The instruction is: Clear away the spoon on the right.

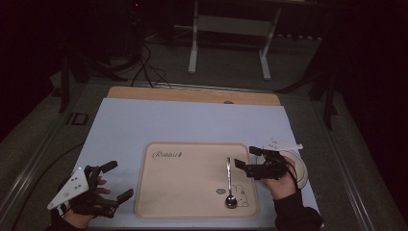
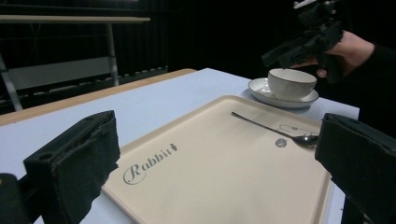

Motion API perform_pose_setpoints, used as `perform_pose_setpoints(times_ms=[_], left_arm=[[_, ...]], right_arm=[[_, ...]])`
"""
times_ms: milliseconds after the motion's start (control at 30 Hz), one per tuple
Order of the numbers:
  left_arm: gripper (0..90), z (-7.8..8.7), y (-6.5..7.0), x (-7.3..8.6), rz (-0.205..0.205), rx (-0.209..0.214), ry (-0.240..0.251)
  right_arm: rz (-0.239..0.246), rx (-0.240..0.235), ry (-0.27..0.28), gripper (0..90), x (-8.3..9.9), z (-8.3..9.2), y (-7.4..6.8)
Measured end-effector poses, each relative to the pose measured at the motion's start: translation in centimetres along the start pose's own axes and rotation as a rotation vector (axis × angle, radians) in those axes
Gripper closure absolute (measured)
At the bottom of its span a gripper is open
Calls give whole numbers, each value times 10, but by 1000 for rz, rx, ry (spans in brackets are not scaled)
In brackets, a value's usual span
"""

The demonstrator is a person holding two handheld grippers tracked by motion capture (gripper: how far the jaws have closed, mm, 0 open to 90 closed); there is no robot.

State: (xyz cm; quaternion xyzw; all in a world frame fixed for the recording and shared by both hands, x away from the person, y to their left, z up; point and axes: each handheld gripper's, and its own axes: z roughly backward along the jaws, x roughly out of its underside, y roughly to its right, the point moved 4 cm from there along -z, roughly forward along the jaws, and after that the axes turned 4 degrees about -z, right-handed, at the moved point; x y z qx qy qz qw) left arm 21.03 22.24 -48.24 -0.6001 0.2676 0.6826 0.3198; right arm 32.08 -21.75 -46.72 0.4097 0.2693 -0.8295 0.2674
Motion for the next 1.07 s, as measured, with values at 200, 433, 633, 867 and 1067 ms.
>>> perform_pose_setpoints(times_ms=[200,433,633,867,1067], left_arm=[[0,0,1,0,-2,1,-1],[0,0,1,0,-4,2,1],[0,0,1,0,-4,5,2],[0,0,1,0,-4,9,2],[0,0,1,0,-2,12,3]], right_arm=[[-17,22,34,167,19,21,-2],[-19,44,67,150,42,35,-6],[-23,70,95,151,63,44,-3],[-39,83,75,154,70,43,2],[-40,76,62,154,71,42,1]])
